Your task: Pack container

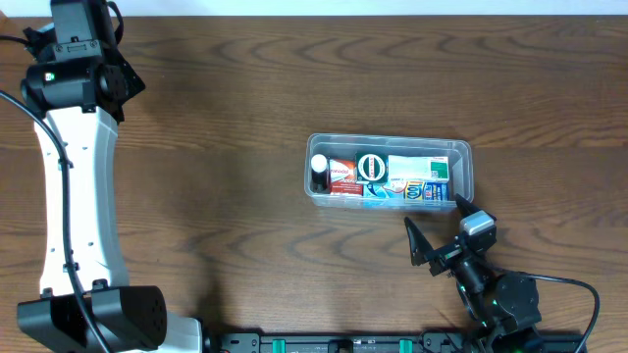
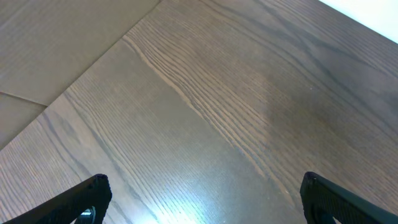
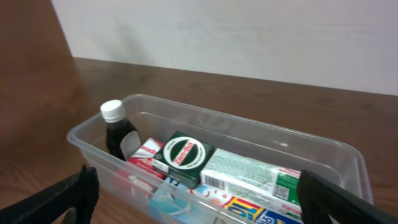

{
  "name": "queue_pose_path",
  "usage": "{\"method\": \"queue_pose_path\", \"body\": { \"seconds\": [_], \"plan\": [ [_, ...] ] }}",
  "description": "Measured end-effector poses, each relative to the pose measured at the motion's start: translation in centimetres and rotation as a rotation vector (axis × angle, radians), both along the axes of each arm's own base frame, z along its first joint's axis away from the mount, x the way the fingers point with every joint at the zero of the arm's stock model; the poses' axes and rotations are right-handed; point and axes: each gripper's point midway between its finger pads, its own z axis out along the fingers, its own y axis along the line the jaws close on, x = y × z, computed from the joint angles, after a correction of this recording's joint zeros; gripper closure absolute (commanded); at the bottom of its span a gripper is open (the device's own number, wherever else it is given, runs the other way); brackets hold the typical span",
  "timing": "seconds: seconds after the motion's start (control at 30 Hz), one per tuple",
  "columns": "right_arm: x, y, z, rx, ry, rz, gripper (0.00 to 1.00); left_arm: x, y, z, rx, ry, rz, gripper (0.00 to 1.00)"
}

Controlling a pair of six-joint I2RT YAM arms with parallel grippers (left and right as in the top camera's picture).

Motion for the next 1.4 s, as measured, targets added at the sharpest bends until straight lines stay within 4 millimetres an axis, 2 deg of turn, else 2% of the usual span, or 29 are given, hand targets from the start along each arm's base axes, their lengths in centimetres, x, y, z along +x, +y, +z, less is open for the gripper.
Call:
{"method": "queue_pose_path", "body": {
  "seconds": [1.03, 1.4],
  "plan": [
    [0.2, -0.3, -0.1, 0.108, 0.054, -0.031, 0.01, 0.0, 0.0, 0.0, 0.0, 0.0, 0.0, 0.02],
    [0.9, -2.3, -0.3, 0.101, 0.053, -0.151, 0.01, 0.0, 0.0, 0.0, 0.0, 0.0, 0.0, 0.02]
  ]
}}
